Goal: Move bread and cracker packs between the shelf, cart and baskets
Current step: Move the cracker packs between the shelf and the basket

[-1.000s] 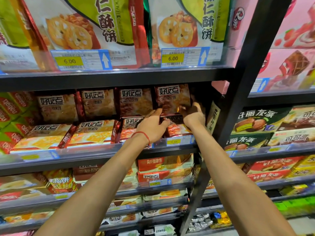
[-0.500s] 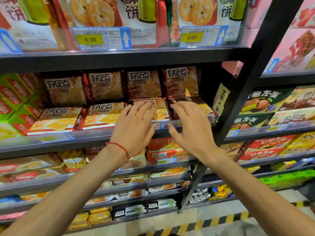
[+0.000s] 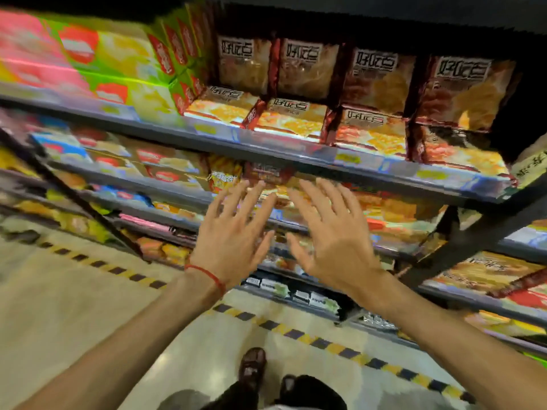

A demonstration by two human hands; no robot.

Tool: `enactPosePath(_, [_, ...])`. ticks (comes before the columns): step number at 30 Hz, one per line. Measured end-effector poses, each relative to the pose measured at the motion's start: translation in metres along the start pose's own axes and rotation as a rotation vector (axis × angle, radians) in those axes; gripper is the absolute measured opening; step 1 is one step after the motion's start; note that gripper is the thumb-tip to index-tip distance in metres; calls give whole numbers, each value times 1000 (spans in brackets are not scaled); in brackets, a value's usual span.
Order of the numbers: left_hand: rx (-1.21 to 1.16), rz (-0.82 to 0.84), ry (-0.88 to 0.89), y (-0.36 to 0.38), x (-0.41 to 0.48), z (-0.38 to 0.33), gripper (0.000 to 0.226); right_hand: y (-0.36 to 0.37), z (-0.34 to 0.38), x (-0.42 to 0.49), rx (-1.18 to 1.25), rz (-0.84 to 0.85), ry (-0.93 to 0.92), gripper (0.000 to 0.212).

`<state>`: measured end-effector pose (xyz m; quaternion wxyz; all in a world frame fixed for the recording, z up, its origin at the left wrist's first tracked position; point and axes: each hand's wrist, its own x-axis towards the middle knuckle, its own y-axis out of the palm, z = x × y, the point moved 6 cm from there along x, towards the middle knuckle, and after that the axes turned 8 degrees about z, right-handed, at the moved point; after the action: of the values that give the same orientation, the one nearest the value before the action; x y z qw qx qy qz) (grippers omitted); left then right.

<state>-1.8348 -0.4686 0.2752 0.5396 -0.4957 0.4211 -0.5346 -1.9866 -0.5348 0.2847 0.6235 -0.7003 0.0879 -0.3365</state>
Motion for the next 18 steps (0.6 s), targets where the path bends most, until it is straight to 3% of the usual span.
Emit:
enactPosePath(13, [-67, 194, -587, 54, -204, 124, 74, 69, 200, 50, 99, 265, -384, 80])
enactPosePath(18, [-80, 271, -787, 83, -281, 203, 78, 95, 308, 80, 198, 207, -516, 78])
